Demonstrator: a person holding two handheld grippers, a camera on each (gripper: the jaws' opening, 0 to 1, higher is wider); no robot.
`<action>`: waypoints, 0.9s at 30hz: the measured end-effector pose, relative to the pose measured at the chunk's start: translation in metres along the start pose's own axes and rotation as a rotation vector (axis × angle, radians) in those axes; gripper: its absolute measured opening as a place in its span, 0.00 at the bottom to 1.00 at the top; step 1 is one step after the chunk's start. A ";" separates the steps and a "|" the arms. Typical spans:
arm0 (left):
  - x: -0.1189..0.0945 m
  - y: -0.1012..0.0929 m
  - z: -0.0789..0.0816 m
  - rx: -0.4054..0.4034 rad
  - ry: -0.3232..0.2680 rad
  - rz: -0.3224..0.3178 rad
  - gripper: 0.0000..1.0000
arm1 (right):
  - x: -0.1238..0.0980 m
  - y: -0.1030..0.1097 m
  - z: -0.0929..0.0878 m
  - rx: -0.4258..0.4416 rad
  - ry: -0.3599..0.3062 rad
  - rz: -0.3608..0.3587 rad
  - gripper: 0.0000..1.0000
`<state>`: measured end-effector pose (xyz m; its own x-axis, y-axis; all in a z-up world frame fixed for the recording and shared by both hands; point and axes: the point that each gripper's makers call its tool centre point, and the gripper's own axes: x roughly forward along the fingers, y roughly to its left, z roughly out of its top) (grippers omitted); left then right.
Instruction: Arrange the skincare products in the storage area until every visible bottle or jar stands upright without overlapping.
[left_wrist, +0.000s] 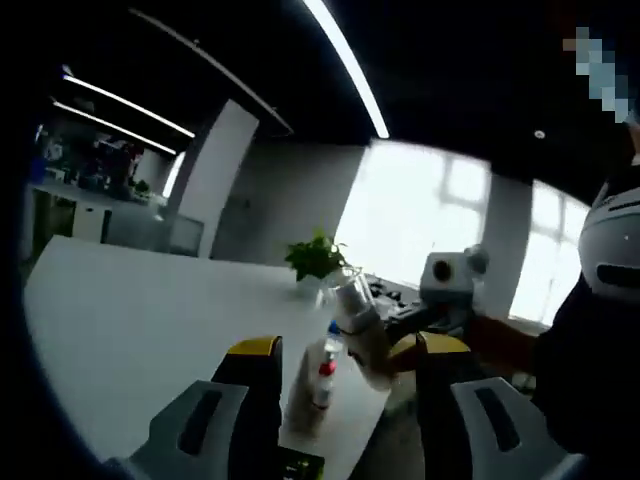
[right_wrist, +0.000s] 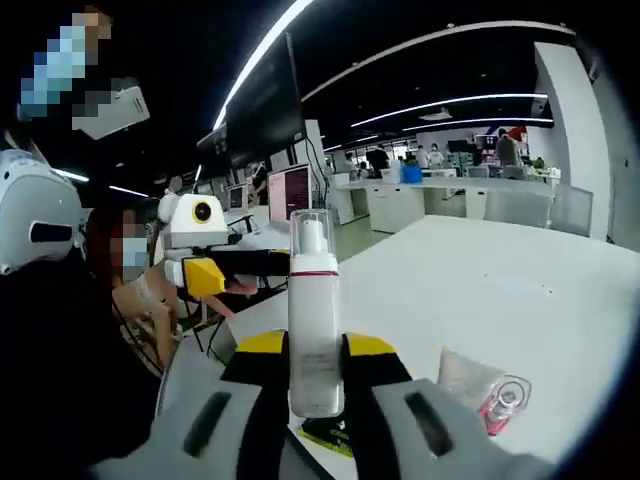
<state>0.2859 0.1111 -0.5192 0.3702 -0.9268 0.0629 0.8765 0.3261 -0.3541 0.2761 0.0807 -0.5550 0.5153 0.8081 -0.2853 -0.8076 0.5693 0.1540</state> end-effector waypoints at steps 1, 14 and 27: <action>0.000 0.000 -0.002 -0.006 0.005 -0.023 0.48 | 0.005 0.005 -0.002 0.005 -0.001 0.010 0.19; -0.031 0.000 -0.007 -0.056 0.022 -0.190 0.26 | 0.047 0.060 -0.011 0.113 -0.029 0.200 0.19; -0.048 -0.004 -0.018 -0.083 0.051 -0.230 0.23 | 0.063 0.078 -0.024 0.118 -0.009 0.277 0.19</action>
<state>0.2592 0.1514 -0.5378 0.1463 -0.9838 0.1039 0.9069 0.0914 -0.4113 0.2388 0.1724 -0.5841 0.2827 0.9361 -0.2093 -0.8792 0.3402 0.3337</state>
